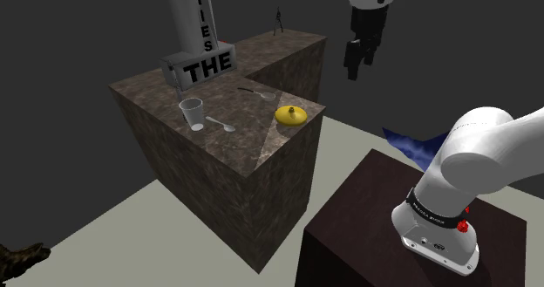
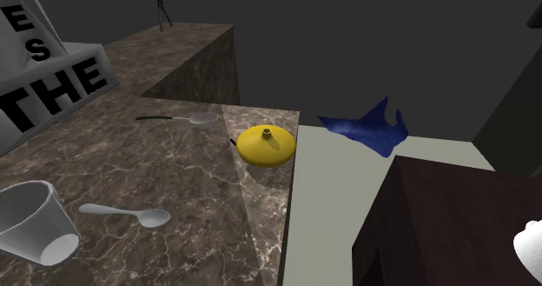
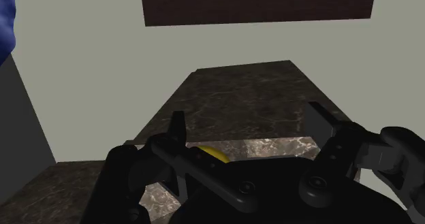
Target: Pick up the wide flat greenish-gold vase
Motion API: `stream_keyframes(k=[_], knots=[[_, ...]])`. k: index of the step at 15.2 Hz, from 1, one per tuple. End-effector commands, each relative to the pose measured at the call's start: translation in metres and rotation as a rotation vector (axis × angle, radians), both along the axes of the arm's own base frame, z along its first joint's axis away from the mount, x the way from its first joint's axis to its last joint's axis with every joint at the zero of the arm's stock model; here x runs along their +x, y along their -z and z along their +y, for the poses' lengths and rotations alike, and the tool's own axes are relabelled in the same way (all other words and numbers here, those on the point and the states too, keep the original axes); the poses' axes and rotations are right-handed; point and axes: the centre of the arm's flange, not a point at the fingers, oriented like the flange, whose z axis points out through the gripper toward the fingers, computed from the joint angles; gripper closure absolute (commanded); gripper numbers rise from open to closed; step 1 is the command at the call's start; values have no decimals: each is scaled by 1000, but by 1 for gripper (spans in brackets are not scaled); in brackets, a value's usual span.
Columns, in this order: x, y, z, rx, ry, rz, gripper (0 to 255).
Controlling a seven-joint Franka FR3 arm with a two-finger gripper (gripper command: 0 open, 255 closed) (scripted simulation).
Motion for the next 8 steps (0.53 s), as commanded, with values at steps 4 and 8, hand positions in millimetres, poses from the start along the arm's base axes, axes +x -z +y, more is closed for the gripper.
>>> stream_keyframes(k=[4,8], knots=[[27,25,-12,14,10,-15,0],[63,58,-27,33,23,-35,0]])
